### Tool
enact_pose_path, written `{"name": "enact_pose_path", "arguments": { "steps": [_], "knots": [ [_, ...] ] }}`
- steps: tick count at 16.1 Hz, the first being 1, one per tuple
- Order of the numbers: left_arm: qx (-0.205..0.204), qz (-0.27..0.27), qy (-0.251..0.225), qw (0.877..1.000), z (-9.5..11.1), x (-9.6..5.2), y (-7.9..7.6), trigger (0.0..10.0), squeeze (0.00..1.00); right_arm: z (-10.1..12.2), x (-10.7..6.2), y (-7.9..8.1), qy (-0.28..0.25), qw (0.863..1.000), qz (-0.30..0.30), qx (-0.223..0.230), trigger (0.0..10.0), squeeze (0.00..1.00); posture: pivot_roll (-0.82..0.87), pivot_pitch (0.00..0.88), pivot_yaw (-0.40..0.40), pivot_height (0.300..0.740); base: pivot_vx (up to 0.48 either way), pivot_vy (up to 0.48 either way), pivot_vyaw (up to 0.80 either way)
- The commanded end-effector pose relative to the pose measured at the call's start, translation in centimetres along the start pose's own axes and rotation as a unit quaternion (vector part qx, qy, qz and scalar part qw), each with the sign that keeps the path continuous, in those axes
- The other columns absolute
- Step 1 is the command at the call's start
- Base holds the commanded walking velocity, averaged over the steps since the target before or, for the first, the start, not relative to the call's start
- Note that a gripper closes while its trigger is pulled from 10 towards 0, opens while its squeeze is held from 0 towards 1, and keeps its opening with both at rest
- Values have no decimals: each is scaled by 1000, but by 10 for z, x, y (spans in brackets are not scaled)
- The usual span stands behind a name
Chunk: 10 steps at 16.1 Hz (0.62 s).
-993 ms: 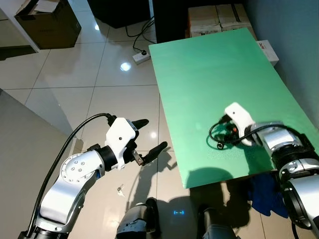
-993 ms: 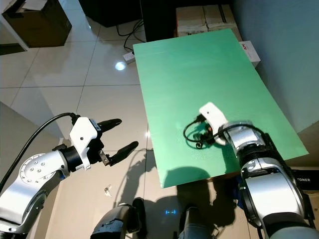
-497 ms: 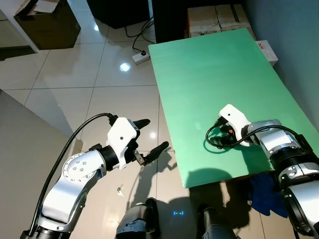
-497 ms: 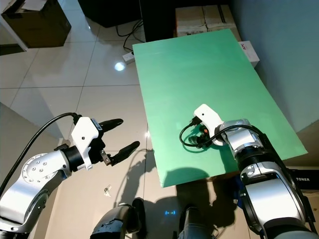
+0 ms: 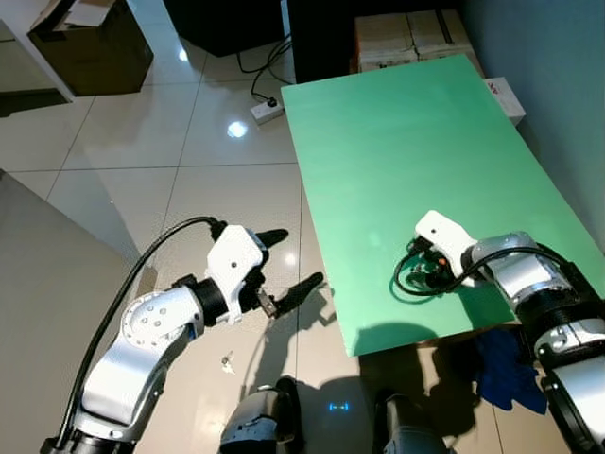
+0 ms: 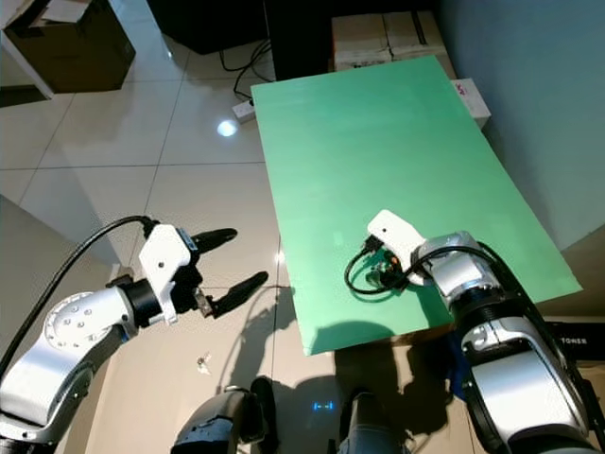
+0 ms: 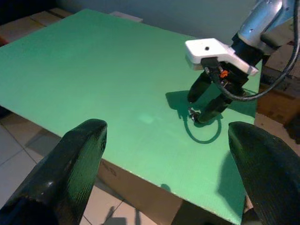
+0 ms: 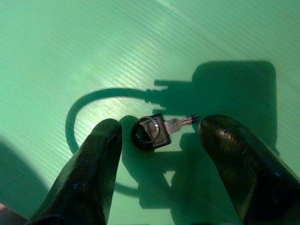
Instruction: Hang keys on a hook
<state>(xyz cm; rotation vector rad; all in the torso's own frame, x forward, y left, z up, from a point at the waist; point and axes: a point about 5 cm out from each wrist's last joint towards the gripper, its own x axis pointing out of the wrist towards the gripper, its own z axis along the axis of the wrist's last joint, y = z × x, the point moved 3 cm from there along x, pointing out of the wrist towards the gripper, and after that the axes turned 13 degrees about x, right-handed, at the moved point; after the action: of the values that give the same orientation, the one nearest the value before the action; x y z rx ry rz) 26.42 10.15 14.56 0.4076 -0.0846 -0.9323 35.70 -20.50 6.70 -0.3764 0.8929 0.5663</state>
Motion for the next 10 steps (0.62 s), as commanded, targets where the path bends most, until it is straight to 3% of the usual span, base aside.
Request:
{"name": "enact_pose_path", "arguments": {
  "steps": [1,4,5,6,7,8,9,10],
  "knots": [
    [-9,-15,1,1000,0,-1,-6,10000,0,-3,3,4,4,1000,2,-10,10000,0,14,277,122,740,0,0,0],
    [-10,-19,1,1000,0,-1,-7,10000,0,-5,8,8,5,1000,6,-7,10000,0,17,283,126,740,0,0,0],
    [-10,-21,2,1000,0,-1,-8,10000,0,-6,8,9,7,1000,7,-6,8745,0,17,283,126,740,0,0,0],
    [-14,-32,3,999,-1,-2,-10,10000,0,-7,9,9,8,1000,6,-6,4784,0,19,286,125,740,0,0,0],
    [-15,-36,4,999,-1,-3,-11,10000,0,-7,9,9,8,1000,6,-6,4784,0,19,286,125,740,0,0,0],
    [-18,-51,8,998,-2,-4,-15,10000,0,-8,9,9,10,1000,6,-7,3176,0,18,285,125,740,0,0,0],
    [-21,-64,12,998,-3,-6,-19,10000,0,-8,9,9,12,1000,8,-8,2588,0,18,285,124,740,0,0,0],
    [-21,-66,14,998,-4,-7,-20,10000,0,-8,9,9,13,1000,8,-9,2706,0,18,285,124,740,0,0,0]
  ]
}}
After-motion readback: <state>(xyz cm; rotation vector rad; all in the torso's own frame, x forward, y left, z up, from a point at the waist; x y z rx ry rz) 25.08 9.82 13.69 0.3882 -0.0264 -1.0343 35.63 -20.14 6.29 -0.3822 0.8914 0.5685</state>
